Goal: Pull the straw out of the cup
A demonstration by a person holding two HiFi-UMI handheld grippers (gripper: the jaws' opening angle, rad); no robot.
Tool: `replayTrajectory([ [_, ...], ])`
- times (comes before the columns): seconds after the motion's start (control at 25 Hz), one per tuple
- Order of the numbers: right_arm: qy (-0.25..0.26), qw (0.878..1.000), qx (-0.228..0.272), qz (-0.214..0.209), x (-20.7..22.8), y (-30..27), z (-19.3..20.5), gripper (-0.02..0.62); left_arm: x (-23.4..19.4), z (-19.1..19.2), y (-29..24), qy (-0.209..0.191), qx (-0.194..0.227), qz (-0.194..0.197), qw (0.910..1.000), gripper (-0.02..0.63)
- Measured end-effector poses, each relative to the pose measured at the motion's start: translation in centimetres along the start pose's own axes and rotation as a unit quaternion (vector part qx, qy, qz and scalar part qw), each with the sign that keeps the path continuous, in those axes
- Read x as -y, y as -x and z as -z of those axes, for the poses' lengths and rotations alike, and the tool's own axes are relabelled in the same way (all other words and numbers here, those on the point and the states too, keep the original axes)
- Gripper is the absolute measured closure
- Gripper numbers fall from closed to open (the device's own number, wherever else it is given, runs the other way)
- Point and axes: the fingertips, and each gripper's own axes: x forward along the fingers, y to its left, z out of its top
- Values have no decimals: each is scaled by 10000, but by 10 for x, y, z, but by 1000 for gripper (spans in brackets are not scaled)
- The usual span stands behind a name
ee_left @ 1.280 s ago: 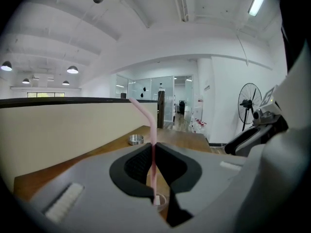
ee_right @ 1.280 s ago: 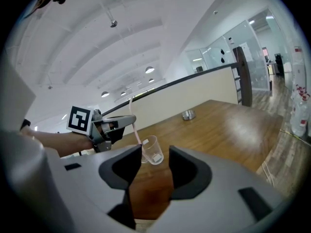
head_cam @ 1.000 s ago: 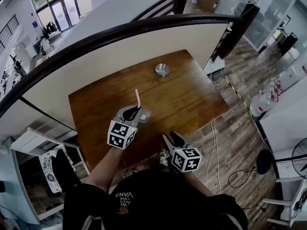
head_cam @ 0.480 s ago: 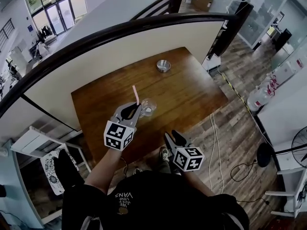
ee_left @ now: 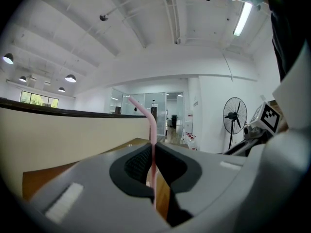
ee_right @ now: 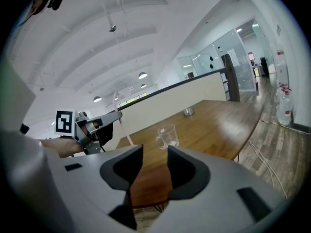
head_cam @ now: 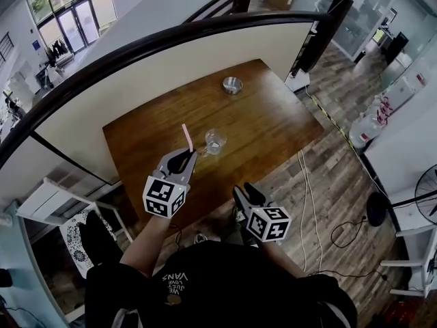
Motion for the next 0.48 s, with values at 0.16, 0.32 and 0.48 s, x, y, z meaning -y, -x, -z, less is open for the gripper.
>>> replayTrajectory([
  [0.16, 41, 10000, -4, 25, -9, 3, 3, 430, 5, 10, 16, 116, -25, 26, 9999, 574],
  [0.32, 43, 10000, 56, 62, -8, 6, 5, 430, 15, 20, 25, 196, -26, 43, 9998, 574],
  [0.48, 82, 10000, 26, 16, -6, 10, 7, 430, 26, 29, 33, 227, -96, -5, 9997, 574],
])
